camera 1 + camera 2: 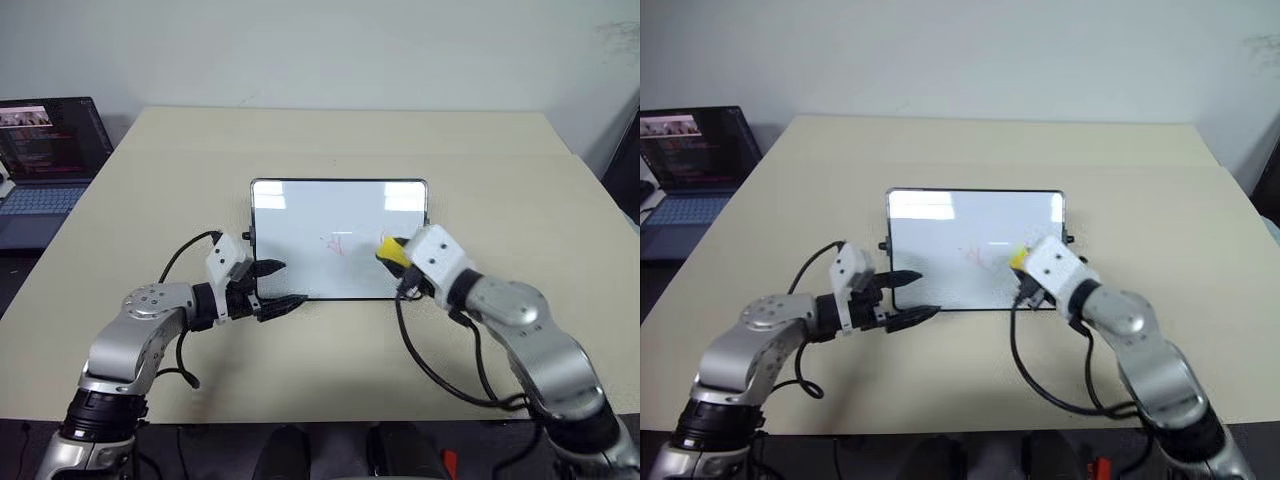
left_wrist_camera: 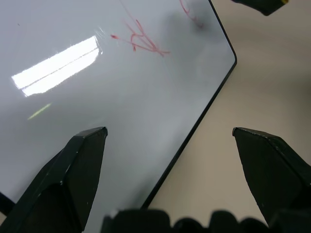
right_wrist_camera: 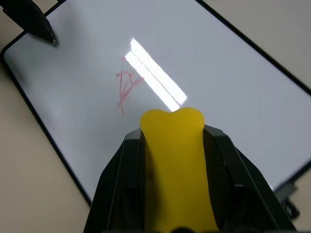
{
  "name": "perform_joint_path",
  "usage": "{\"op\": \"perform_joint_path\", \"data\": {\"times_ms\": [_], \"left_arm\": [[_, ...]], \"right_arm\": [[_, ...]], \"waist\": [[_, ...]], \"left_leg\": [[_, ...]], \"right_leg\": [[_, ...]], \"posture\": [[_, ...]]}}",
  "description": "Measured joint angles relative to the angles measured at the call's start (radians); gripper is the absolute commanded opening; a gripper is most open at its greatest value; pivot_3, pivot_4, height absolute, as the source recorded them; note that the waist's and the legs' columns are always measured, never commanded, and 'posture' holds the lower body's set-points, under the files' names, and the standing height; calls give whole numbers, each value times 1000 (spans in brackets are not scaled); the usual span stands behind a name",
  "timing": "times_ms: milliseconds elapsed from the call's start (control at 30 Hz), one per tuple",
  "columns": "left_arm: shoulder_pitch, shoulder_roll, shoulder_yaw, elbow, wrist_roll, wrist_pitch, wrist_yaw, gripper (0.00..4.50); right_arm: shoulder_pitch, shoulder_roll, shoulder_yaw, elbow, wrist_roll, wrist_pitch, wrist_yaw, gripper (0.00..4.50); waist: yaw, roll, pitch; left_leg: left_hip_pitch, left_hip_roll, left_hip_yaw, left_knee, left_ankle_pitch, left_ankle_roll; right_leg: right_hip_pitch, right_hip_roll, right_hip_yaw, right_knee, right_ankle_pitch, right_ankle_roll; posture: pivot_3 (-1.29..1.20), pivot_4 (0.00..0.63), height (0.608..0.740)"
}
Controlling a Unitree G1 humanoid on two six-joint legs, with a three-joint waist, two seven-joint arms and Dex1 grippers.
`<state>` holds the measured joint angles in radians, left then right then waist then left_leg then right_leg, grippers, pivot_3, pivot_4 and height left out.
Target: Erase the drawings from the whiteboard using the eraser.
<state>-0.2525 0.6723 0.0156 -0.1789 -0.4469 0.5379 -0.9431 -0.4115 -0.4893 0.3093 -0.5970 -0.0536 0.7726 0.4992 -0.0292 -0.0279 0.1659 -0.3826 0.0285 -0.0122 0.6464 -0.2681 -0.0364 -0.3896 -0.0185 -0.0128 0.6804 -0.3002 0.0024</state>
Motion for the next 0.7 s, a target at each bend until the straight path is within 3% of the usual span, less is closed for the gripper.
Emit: {"op": "perform_joint_path", "data": {"times_ms": [400, 700], "left_arm": [[6, 3, -25, 12, 9, -4, -27, 4500], [16, 10, -27, 17, 17, -4, -28, 4500]], "right_arm": [[-320, 106, 149, 421, -153, -194, -9, 1264], [-311, 83, 229, 478, -206, -256, 114, 1264]], "waist": [[0, 0, 0], [1, 0, 0]], "left_leg": [[-1, 0, 1, 0, 0, 0], [1, 0, 0, 1, 0, 0]], "right_leg": [[0, -1, 1, 0, 0, 0], [1, -1, 0, 0, 0, -1]], "posture": [[0, 150, 740], [0, 150, 740]]}}
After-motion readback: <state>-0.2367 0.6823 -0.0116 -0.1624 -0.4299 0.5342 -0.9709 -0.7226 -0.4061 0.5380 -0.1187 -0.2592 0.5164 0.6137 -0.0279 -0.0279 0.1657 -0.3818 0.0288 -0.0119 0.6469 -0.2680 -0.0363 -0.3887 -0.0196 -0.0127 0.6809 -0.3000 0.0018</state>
